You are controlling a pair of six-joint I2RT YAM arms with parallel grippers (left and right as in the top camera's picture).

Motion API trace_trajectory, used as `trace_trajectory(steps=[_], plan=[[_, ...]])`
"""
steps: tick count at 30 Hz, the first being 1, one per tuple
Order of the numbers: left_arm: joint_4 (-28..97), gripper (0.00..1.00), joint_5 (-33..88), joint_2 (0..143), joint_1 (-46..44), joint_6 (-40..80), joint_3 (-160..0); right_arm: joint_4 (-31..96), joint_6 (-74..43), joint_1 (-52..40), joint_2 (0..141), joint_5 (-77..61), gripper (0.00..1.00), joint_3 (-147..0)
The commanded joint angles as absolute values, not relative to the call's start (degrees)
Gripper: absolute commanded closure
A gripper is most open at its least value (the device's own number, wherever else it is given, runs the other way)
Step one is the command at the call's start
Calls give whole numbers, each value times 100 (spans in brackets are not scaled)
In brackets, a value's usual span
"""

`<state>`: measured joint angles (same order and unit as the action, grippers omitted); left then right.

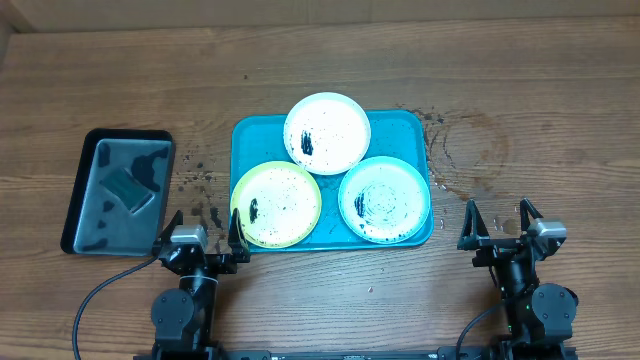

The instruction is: Clean dirty plates on tray and stack at the side

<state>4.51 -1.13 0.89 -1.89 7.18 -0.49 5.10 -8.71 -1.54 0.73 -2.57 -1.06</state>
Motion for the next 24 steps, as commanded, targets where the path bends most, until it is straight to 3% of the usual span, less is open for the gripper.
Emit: trace_trajectory(steps=[1,8,14,19,24], plan=[[438,0,-143,25,-228,773,-27,469,-832,-183,16,-220,0,-47],[-1345,0,882,25,-228,1457,-27,471,-832,-183,16,-220,0,-47],[-3114,0,1258,25,-228,954,-134,471,-834,-183,16,-220,0,-47],[-2410,0,1404,263,-228,696,-854,469,-832,-183,16,-220,0,-47],[-1225,0,1092,1389,-228,139,-2034,469,-832,-183,16,-220,0,-47]])
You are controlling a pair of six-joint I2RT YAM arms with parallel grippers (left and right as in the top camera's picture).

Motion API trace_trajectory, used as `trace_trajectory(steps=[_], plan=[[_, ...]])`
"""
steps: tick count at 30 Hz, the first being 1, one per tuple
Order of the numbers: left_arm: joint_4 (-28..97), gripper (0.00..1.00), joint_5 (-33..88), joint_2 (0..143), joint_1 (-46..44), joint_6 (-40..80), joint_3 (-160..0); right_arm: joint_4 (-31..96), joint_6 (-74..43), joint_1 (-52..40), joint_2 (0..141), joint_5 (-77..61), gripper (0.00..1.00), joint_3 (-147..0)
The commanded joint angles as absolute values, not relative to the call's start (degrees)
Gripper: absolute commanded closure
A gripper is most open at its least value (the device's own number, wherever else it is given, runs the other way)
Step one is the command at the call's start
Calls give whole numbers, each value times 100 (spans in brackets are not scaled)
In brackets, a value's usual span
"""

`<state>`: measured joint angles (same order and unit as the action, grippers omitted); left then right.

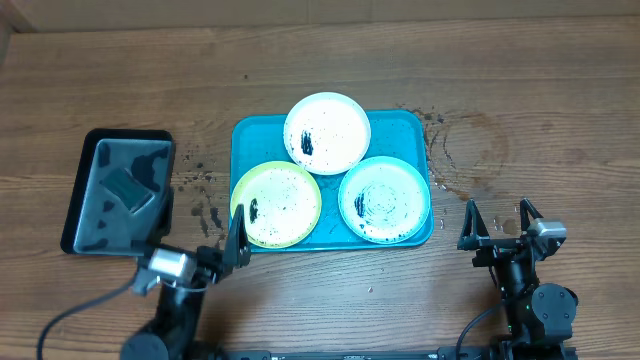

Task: Clean dirty plates on tray and stack at the side
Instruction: 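Move the left gripper to the green sponge on the black tray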

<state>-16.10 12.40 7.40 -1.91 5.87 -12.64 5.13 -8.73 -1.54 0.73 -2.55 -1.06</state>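
Three dirty plates lie on the teal tray point(250, 135): a white plate point(327, 133) at the back, a green-rimmed plate point(277, 204) front left, and a blue-rimmed plate point(384, 199) front right, all speckled with dark smears. My left gripper point(205, 252) hangs low at the table's front, swung to the left, one finger near the tray's front left corner; it looks open and empty. Open and empty as well, my right gripper point(498, 226) stands to the right of the tray's front corner.
A black tray point(85, 150) holding water and a dark sponge point(128, 188) sits at the left. Dark droplets point(200, 195) spot the wood between the two trays. A damp ring point(470, 150) marks the table right of the teal tray.
My left arm has shifted left and toward the front, its wrist now turned at an angle. The right arm, the plates and the sponge have not moved.
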Motion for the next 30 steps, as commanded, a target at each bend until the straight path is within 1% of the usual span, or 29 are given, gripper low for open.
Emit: trace_trajectory(steps=[1,10,11,14,16,18,22,26,30], plan=[[-816,0,1020,1820,-226,139,-2449,469,-832,-183,16,-220,0,-47],[3227,0,1037,5778,-228,84,-6532,469,-834,-183,16,-220,0,-47],[3450,0,1105,6080,-228,51,-6799,469,-832,-183,16,-220,0,-47],[3776,0,858,6742,-211,14,-7330,469,-834,-183,16,-220,0,-47],[4213,0,141,7354,-60,563,-7907,471,-832,-183,16,-220,0,-47],[4700,0,-54,7891,257,917,-8471,469,-832,-183,16,-220,0,-47],[5463,0,307,8930,1219,1299,-9498,471,-834,-183,16,-220,0,-47],[5404,0,482,9546,1953,1599,-9688,469,-834,-183,16,-220,0,-47],[5476,0,565,10068,2272,1890,-9686,469,-832,-183,16,-220,0,-47]])
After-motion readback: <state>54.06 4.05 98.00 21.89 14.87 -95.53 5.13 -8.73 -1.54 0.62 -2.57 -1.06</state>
